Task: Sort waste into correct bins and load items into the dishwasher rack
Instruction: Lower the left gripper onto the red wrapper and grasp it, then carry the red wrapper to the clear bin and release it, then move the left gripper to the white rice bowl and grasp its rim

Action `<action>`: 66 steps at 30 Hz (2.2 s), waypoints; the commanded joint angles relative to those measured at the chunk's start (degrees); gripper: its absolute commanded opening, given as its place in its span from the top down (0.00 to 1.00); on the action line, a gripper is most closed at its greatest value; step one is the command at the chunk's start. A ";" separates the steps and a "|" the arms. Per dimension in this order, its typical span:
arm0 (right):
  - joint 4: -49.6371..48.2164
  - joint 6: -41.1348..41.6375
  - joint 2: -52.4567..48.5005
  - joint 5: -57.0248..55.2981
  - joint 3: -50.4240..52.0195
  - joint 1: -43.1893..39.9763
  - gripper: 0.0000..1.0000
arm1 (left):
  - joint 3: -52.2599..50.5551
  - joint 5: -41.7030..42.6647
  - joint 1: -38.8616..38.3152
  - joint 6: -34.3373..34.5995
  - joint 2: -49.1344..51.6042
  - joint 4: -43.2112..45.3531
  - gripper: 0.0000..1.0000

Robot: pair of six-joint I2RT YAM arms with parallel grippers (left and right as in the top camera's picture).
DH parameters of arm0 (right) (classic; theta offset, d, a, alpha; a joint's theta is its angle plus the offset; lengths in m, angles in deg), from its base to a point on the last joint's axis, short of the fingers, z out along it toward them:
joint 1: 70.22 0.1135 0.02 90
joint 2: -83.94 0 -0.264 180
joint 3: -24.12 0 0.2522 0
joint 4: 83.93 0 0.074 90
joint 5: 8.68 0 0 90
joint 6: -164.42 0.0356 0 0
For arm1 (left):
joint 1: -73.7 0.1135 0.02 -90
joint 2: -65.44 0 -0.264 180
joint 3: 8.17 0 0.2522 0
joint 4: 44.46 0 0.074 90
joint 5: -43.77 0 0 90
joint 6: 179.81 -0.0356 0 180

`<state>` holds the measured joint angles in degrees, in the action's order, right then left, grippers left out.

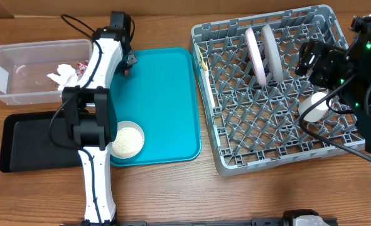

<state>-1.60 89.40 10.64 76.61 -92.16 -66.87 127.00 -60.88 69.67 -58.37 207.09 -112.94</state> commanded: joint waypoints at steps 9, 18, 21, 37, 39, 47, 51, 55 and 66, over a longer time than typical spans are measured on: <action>-0.28 -0.04 0.13 -0.37 -0.09 -0.22 0.00 | -0.22 3.96 0.04 -6.05 0.28 0.72 0.96; -0.28 -0.02 0.13 -0.37 -0.09 -0.22 0.00 | 11.50 5.62 -3.28 -15.39 -2.97 -13.51 0.96; -0.31 -0.02 0.13 -0.37 -0.09 -0.22 0.00 | 17.49 5.75 -3.61 -15.17 -5.84 -21.09 0.96; -0.28 -0.02 0.13 -0.37 -0.09 -0.22 0.00 | 17.49 9.75 14.86 -14.75 -9.42 -30.01 0.92; -0.31 -0.02 0.13 -0.37 -0.09 -0.22 0.00 | 17.40 9.75 16.26 -14.73 -8.07 -29.97 0.72; -0.28 -0.02 0.13 -0.37 -0.09 -0.22 0.00 | 19.87 10.29 19.39 -15.19 -9.31 -34.84 0.45; -0.31 -0.04 0.13 -0.37 -0.09 -0.22 0.00 | 23.41 20.00 18.88 -16.13 -12.50 -42.10 0.51; -0.28 -0.02 0.13 -0.37 -0.09 -0.22 0.00 | 23.37 27.10 15.61 -18.43 -19.39 -42.10 0.52; -0.31 -0.02 0.13 -0.37 -0.09 -0.22 0.00 | 11.72 16.50 -8.33 -18.03 -34.77 -42.10 0.32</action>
<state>-1.60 89.38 10.64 76.59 -92.16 -66.87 145.79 -41.80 66.02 -76.27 173.06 -154.62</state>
